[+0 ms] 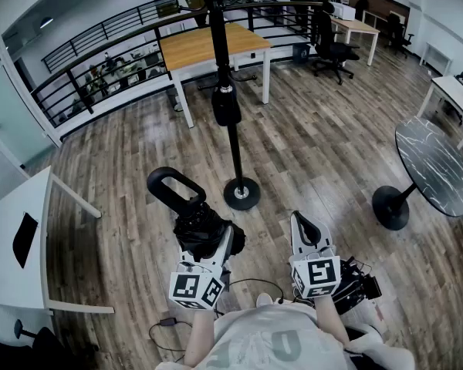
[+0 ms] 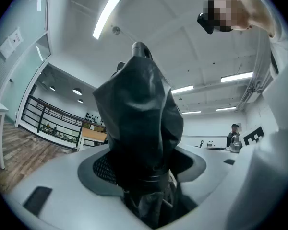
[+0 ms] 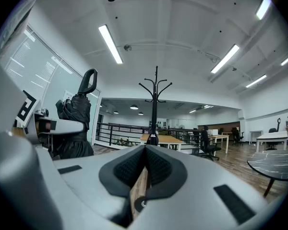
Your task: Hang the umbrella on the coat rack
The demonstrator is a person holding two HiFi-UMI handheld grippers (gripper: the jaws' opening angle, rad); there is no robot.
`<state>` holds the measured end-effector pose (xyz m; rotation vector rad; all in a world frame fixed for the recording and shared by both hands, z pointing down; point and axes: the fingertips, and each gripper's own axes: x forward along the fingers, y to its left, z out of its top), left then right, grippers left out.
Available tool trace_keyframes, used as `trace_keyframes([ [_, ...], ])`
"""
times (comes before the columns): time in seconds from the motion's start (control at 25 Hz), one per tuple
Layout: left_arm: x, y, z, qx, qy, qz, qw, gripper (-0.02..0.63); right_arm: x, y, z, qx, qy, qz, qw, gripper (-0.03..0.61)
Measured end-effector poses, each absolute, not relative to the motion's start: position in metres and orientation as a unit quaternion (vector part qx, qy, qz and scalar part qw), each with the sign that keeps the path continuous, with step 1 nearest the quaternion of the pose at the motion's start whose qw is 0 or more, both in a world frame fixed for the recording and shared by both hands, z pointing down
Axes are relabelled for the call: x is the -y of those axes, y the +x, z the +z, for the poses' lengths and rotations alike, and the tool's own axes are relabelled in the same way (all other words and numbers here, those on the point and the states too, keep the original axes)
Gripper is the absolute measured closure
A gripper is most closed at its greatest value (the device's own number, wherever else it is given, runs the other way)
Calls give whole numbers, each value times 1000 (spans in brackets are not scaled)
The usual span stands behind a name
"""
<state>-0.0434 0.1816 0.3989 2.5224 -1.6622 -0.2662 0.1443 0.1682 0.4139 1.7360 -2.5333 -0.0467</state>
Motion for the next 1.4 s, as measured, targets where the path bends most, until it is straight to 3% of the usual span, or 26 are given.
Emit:
trace_keyframes([
  [0.72,-192,-49,412,560,820,-91,75,308,-170,140,432,838,545,20,14,549],
  [1.0,-185,-56,417,573,810,-85,87,308,-167,130,447,843,535,33,36,549],
  [1.4,-96,-71,418,591,799,-66,89,308,-93,124,437,833,552,19,37,549],
])
